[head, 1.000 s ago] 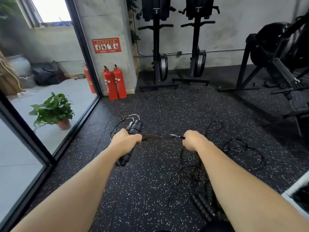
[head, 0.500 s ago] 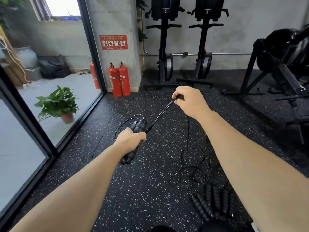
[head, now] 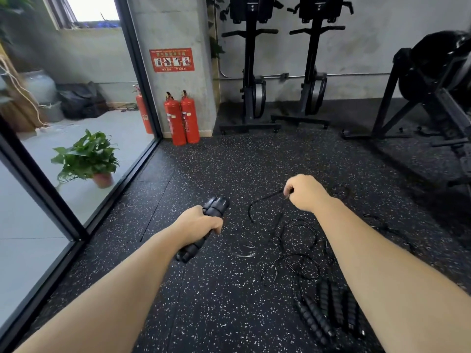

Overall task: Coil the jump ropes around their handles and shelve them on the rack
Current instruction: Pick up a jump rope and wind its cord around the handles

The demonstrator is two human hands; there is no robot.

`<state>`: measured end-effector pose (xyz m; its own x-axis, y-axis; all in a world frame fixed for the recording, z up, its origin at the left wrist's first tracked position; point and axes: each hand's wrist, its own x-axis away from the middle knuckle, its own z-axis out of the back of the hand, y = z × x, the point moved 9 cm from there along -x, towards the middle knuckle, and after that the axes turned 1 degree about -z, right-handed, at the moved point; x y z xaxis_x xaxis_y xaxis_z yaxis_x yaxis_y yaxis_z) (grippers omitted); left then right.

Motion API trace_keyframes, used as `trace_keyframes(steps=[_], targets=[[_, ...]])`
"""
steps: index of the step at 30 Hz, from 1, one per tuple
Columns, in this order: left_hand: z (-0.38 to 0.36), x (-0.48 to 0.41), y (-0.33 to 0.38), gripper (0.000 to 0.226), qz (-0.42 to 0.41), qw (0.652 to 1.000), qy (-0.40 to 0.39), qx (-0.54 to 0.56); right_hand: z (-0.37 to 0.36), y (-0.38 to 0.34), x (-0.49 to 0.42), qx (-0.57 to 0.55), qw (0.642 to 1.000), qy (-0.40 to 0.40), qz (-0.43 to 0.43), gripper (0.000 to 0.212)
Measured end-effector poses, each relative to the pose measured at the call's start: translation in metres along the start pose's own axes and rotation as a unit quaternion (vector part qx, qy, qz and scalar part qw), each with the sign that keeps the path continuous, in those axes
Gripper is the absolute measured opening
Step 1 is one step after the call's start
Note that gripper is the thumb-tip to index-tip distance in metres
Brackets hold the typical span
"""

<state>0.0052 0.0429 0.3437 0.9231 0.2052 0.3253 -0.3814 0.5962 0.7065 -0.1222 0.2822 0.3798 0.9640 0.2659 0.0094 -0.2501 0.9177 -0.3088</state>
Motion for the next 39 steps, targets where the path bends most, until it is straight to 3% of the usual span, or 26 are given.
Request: trace_keyframes(steps=[3, 9, 12, 16, 20, 28, 34, 37, 39], targets=[[-0.004, -0.005, -0.001, 0.04, 0.006, 0.996, -0.055, -0.067, -0.032, 0.022, -0.004, 0.047, 0.997, -0.048, -0.038, 0.028], [-0.012, -0.007, 0.004, 0.031, -0.035, 0.988, -0.084, -0.128, -0.068, 0.045, -0.006, 0.123, 0.985, -0.102, -0.061, 0.041], [-0.015, -0.005, 0.007, 0.034, -0.06, 0.983, -0.079, -0.151, -0.067, 0.041, -0.004, 0.063, 0.992, -0.079, -0.072, 0.049], [-0.023, 0.003, 0.01, 0.045, -0.087, 0.975, -0.071, -0.19, -0.059, 0.016, 0.006, -0.065, 0.997, 0.002, -0.042, 0.033], [-0.025, 0.015, 0.014, 0.046, -0.111, 0.98, -0.049, -0.16, -0.054, -0.005, 0.028, -0.178, 0.983, 0.027, -0.02, 0.03], [-0.02, 0.048, 0.022, 0.055, -0.13, 0.984, -0.038, -0.118, -0.029, -0.016, 0.085, -0.425, 0.9, 0.087, -0.04, 0.023], [-0.02, 0.073, 0.033, 0.047, -0.147, 0.988, -0.025, -0.022, -0.046, -0.013, 0.127, -0.574, 0.809, 0.066, -0.105, 0.029], [-0.022, 0.084, 0.035, 0.049, -0.146, 0.989, -0.02, 0.002, -0.058, -0.02, 0.141, -0.654, 0.747, 0.049, -0.115, 0.027], [-0.025, 0.089, 0.036, 0.045, -0.151, 0.988, -0.02, 0.017, -0.059, -0.024, 0.15, -0.667, 0.734, 0.064, -0.109, 0.026]])
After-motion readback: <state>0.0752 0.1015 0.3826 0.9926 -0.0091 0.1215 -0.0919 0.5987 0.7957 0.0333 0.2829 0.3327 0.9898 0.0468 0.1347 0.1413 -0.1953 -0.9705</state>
